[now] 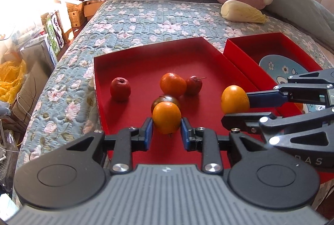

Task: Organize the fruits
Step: 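Grasp a yellow-orange tomato with the right gripper while the left gripper grasps a small orange tomato, then carry both held tomatoes over the blue plate with both grippers, then open both grippers to release the tomatoes onto the plate, then move both grippers back to the red tray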

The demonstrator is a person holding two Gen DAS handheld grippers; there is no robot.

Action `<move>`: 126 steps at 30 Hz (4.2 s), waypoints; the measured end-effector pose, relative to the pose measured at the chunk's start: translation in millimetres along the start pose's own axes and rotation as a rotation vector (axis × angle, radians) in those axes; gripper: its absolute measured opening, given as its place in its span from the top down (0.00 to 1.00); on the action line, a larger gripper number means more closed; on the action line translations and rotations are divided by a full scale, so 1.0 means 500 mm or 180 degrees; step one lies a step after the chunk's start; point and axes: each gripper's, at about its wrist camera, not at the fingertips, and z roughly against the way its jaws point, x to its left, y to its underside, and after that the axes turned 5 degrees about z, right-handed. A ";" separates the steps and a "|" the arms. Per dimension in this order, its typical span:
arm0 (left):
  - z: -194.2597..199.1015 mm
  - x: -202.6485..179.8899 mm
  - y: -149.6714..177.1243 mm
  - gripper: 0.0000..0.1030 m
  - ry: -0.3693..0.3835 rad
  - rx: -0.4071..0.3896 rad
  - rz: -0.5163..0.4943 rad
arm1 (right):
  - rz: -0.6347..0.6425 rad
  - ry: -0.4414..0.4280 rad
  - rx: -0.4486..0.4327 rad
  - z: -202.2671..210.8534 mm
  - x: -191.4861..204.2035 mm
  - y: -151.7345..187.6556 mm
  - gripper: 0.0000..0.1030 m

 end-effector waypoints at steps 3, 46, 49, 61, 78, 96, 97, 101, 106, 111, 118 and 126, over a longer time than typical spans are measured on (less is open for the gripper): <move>0.009 -0.015 0.008 0.68 -0.0085 -0.0027 0.0089 | -0.0008 0.0032 -0.0018 0.015 -0.003 0.010 0.65; -0.014 -0.423 0.007 0.68 0.0533 -0.0227 -0.0553 | -0.0713 0.0950 -0.0064 0.242 -0.261 0.218 0.65; -0.034 -0.435 0.000 0.68 0.0526 -0.0212 -0.0573 | -0.0737 0.0966 -0.0019 0.233 -0.273 0.220 0.65; -0.119 -0.436 -0.026 0.68 0.0534 -0.0110 -0.0657 | -0.0645 0.1031 0.0221 0.179 -0.298 0.214 0.65; -0.131 -0.440 -0.029 0.50 0.0561 -0.0138 -0.0710 | -0.0626 0.1033 0.0409 0.133 -0.298 0.212 0.63; -0.053 -0.428 0.000 0.39 0.0512 -0.0270 -0.0723 | -0.0619 0.1261 0.0362 0.175 -0.285 0.205 0.56; -0.046 -0.427 0.003 0.38 0.0508 -0.0279 -0.0734 | -0.0611 0.1269 0.0357 0.180 -0.283 0.205 0.56; -0.019 -0.421 0.014 0.37 0.0480 -0.0331 -0.0765 | -0.0586 0.1295 0.0333 0.198 -0.270 0.203 0.56; 0.008 -0.383 0.014 0.37 0.0415 -0.0415 -0.0613 | -0.0545 0.1253 0.0224 0.213 -0.242 0.187 0.56; 0.024 -0.313 0.007 0.37 0.0237 -0.0479 -0.0300 | -0.0393 0.1131 0.0030 0.213 -0.200 0.144 0.56; 0.017 -0.208 0.004 0.37 -0.0085 -0.0388 -0.0143 | -0.0218 0.0871 -0.0086 0.161 -0.147 0.080 0.56; -0.004 -0.071 -0.012 0.37 -0.0318 -0.0288 -0.0275 | -0.0028 0.0545 -0.0107 0.076 -0.088 0.004 0.56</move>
